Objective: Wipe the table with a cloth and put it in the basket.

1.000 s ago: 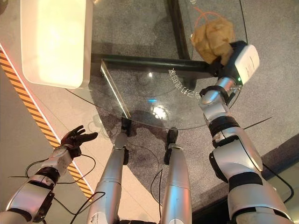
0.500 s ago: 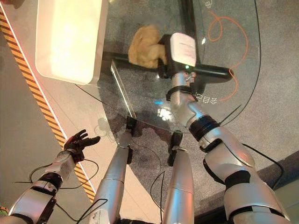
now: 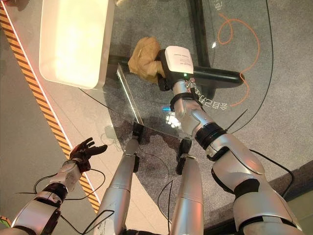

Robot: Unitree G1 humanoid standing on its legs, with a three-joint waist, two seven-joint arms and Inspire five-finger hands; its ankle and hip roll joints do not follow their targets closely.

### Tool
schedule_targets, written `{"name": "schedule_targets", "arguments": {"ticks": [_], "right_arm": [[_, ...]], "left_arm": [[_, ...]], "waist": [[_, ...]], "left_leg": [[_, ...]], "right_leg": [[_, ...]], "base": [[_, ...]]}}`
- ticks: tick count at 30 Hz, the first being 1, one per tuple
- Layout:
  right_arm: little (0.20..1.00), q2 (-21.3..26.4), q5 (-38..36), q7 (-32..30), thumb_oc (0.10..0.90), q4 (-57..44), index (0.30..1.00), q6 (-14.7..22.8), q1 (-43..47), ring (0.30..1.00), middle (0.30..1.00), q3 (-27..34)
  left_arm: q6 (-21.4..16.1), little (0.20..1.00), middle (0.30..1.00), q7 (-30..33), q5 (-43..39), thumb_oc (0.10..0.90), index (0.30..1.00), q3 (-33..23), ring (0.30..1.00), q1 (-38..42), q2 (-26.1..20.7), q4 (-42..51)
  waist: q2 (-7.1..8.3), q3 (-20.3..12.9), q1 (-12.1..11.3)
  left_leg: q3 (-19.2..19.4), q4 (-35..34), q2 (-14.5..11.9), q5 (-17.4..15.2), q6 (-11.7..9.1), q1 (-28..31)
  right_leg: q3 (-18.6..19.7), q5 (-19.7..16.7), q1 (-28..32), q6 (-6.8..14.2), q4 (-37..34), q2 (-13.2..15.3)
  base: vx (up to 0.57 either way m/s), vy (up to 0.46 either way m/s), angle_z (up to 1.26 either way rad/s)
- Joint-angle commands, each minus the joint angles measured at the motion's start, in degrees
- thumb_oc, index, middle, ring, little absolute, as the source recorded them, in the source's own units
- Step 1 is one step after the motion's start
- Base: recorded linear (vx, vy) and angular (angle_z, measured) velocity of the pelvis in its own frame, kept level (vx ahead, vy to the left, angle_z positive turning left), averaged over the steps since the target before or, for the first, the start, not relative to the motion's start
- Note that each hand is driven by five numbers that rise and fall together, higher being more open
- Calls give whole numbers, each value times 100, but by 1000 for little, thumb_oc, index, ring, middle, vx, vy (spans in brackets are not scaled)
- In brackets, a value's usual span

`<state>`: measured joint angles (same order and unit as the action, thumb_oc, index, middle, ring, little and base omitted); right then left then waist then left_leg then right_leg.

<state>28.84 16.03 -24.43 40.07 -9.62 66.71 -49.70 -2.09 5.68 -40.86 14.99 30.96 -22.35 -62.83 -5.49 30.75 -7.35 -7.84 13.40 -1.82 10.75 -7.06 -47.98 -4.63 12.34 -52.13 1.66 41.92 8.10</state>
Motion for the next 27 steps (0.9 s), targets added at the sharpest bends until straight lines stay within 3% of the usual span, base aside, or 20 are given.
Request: {"name": "schedule_targets", "arguments": {"ticks": [1,7,15,27], "right_arm": [[200,-394,344,318,100,-787,300,636,193,300,300,-301],[200,-549,432,864,100,-1287,300,904,-99,300,300,-392],[200,-615,419,1023,100,-1673,300,1021,-297,300,300,-431],[200,-634,255,404,100,-1685,300,666,-418,300,300,-265]], "left_arm": [[-196,900,900,162,96,800,900,7,900,33,91,-268],[-198,900,900,141,115,800,900,-36,900,20,103,-291],[-182,900,900,99,89,800,900,-56,900,66,69,-348],[-351,900,900,217,-149,800,900,-142,900,148,47,-478]], "waist": [[-94,-96,-18],[-78,-96,15],[-67,-96,53],[-55,-96,91]], "left_leg": [[599,691,724,-847,741,146],[606,686,722,-826,730,154],[613,666,709,-790,714,135],[640,673,677,-769,705,150]], "right_leg": [[-526,-883,352,-32,-1506,-332],[-511,-884,352,-33,-1497,-337],[-484,-904,323,-20,-1501,-350],[-458,-943,335,-11,-1495,-339]], "base": [[0,0,0],[0,0,0],[0,0,0],[1,0,-1]]}}
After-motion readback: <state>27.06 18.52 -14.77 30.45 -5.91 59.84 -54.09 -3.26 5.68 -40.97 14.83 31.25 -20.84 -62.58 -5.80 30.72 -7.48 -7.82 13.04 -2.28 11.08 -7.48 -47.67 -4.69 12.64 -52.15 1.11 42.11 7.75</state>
